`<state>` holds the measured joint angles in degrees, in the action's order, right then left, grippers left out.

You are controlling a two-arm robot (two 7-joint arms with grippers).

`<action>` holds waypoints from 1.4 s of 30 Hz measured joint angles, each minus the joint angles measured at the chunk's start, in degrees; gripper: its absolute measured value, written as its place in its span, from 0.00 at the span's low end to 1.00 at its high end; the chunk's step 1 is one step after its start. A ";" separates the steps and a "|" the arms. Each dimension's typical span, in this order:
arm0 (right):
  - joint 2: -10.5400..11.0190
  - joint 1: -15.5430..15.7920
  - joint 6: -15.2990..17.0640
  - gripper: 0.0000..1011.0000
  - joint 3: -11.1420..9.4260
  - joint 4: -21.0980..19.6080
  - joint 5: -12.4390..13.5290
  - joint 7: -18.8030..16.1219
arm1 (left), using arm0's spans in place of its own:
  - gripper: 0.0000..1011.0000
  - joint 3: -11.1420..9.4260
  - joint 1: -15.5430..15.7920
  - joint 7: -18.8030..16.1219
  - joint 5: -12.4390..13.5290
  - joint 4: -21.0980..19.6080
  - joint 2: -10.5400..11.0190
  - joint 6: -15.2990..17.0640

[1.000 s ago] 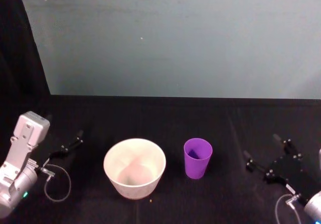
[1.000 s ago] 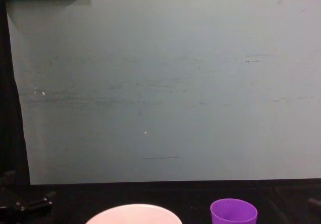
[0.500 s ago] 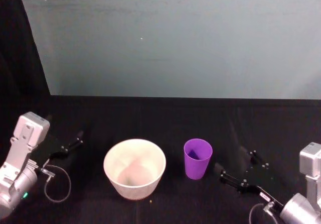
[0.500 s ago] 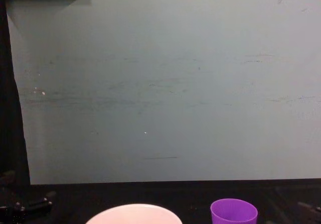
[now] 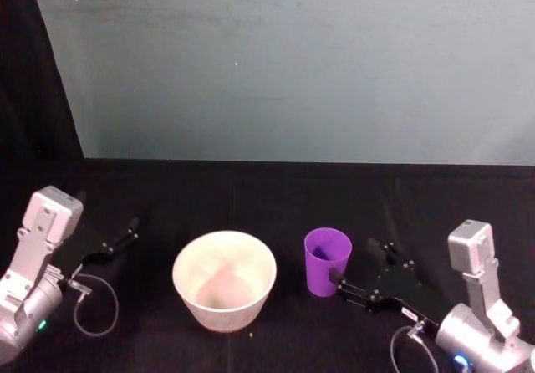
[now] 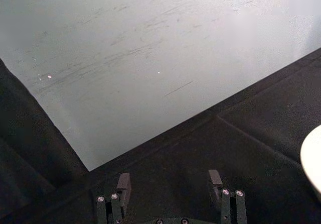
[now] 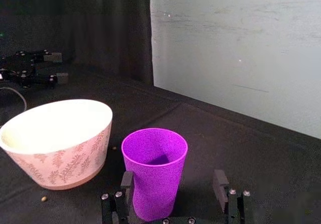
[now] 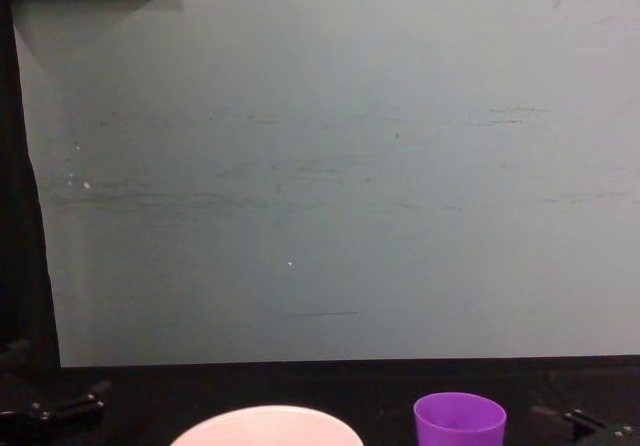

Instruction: Pick up the cup and pour the mung beans from the cup into the bowl.

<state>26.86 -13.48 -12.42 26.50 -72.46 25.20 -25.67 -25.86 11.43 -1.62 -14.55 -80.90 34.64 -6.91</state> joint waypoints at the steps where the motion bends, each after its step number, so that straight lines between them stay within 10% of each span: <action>1: -0.21 -0.21 0.07 0.99 0.04 0.20 -0.23 0.00 | 0.99 0.00 0.00 0.00 0.00 0.00 0.00 0.00; 42: -6.35 -1.40 0.58 0.99 -2.38 3.11 -4.17 -4.95 | 0.99 0.00 0.00 0.00 0.00 0.00 0.00 0.00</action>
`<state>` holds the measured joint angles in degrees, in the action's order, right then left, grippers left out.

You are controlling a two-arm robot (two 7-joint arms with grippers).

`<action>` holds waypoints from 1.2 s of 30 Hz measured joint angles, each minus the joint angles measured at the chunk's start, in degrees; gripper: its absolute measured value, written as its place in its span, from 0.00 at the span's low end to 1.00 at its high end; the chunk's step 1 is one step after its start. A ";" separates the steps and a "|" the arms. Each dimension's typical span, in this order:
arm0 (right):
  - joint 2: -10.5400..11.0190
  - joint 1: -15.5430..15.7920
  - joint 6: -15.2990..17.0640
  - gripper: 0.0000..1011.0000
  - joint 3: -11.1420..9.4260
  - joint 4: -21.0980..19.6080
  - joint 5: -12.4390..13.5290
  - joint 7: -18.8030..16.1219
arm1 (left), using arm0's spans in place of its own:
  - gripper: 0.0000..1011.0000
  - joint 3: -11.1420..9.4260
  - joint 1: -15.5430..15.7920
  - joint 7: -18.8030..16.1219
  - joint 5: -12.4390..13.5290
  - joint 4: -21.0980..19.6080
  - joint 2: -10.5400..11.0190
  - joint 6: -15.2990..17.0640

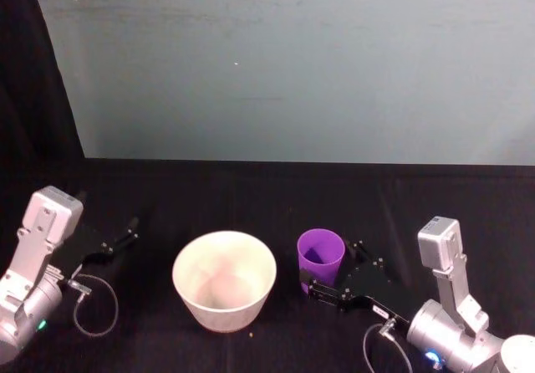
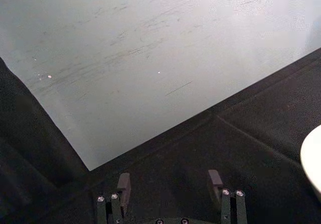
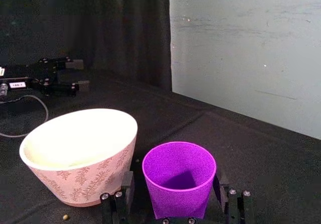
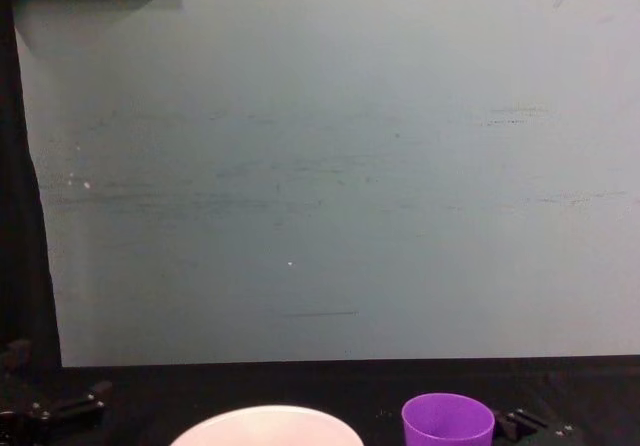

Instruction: Pick up the cup and pour the mung beans from the cup into the bowl.

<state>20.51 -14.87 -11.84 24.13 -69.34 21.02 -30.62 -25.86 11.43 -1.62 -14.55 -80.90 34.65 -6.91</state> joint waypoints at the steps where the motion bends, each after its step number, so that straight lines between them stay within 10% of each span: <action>1: -0.07 -0.01 0.01 0.99 -0.05 0.02 -0.10 -0.04 | 0.99 0.00 0.00 0.00 0.00 0.00 0.00 0.00; 36: -1.79 -1.17 0.15 0.99 -0.83 2.03 -1.07 -0.99 | 0.99 0.00 0.00 0.00 0.00 0.00 0.00 0.00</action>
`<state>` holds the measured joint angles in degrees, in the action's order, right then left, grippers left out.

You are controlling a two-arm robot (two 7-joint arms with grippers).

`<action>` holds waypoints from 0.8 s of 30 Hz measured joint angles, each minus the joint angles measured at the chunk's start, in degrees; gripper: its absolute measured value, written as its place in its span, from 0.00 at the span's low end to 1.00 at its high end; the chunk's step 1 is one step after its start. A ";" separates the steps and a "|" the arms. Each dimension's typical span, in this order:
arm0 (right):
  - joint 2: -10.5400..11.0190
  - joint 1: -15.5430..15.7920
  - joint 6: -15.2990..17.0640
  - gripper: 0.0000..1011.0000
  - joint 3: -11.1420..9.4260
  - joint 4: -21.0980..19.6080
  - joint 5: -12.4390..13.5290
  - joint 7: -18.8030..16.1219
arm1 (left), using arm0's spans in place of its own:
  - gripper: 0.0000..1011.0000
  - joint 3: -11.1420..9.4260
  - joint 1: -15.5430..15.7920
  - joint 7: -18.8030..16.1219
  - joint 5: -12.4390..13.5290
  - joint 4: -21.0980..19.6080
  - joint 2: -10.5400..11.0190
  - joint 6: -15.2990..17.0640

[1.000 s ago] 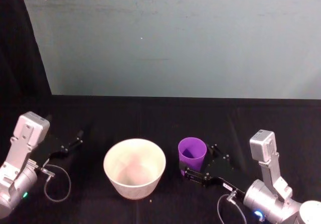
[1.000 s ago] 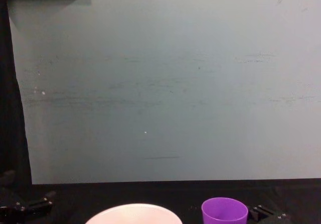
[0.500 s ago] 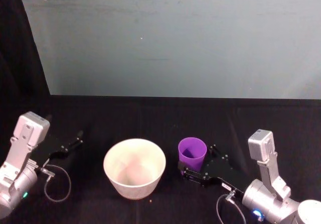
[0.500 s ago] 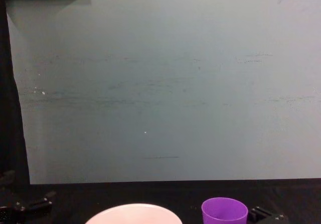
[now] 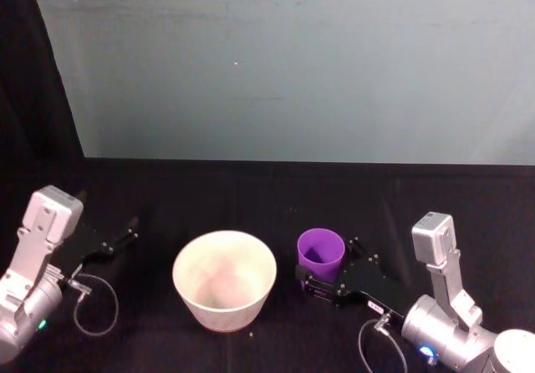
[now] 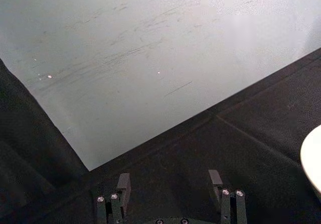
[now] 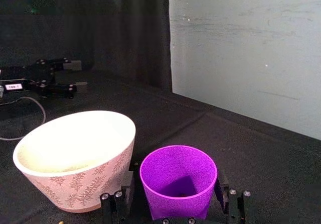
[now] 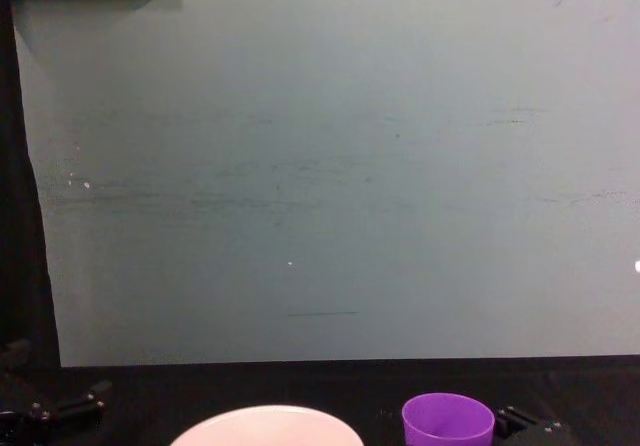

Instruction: Pick up the cup and pour the mung beans from the cup into the bowl.

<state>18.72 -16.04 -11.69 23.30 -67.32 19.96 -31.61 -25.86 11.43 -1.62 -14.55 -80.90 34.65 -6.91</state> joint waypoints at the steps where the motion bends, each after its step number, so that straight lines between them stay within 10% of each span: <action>1: 0.01 0.00 0.00 0.99 0.00 -0.01 0.00 0.00 | 0.99 0.00 0.00 0.00 0.00 0.00 0.00 0.00; 13: 0.06 0.06 0.00 0.99 0.00 -0.08 0.02 0.01 | 0.99 0.00 0.00 0.00 0.00 0.00 0.00 0.00; 24: 0.09 0.09 0.01 0.78 0.00 -0.12 0.04 0.03 | 0.99 0.00 0.00 0.00 0.00 0.00 0.00 0.00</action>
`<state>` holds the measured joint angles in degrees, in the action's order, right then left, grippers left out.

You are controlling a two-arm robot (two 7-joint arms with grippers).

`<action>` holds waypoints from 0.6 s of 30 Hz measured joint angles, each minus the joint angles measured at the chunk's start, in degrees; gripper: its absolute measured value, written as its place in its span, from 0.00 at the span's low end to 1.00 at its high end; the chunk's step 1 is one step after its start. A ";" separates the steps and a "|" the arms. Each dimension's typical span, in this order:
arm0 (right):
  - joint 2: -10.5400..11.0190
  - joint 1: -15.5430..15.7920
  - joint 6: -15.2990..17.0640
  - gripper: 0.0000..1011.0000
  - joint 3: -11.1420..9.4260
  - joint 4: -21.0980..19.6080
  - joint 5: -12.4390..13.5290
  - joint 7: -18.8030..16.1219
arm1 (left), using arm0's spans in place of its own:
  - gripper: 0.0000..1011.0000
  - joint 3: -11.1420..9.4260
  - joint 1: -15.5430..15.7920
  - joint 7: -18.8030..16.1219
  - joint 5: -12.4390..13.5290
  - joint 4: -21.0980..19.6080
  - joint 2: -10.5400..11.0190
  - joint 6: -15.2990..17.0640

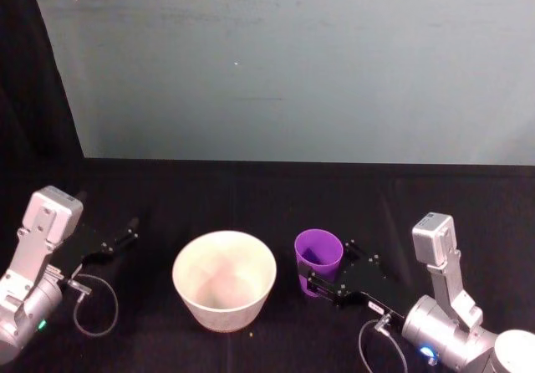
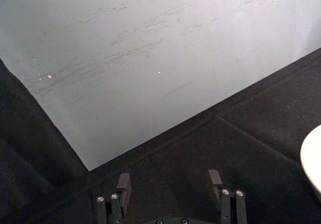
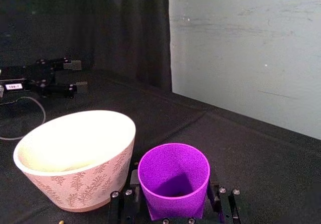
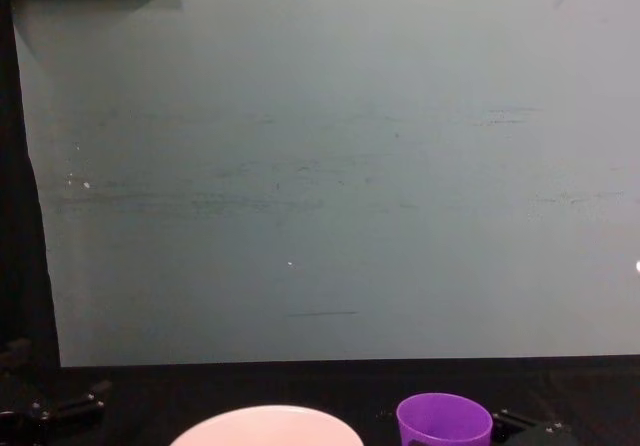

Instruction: Pick up the cup and pour the mung beans from the cup into the bowl.

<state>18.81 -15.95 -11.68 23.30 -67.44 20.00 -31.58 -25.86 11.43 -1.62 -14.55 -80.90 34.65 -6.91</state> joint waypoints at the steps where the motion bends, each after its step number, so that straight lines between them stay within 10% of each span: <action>1: 0.00 0.00 0.00 0.77 0.00 0.00 0.01 0.00 | 0.99 0.00 0.00 0.00 0.00 0.00 0.00 0.00; 11: 0.05 0.08 0.13 0.73 -0.03 -0.19 0.04 0.07 | 0.99 0.00 0.00 0.00 0.00 0.00 0.00 0.00; 18: 2.08 3.57 4.30 0.73 -2.23 -7.37 2.71 1.35 | 0.99 0.00 0.00 0.00 0.00 0.00 0.00 0.00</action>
<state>20.89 -12.38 -7.38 21.07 -74.81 22.71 -30.24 -25.86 11.43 -1.62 -14.55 -80.90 34.65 -6.90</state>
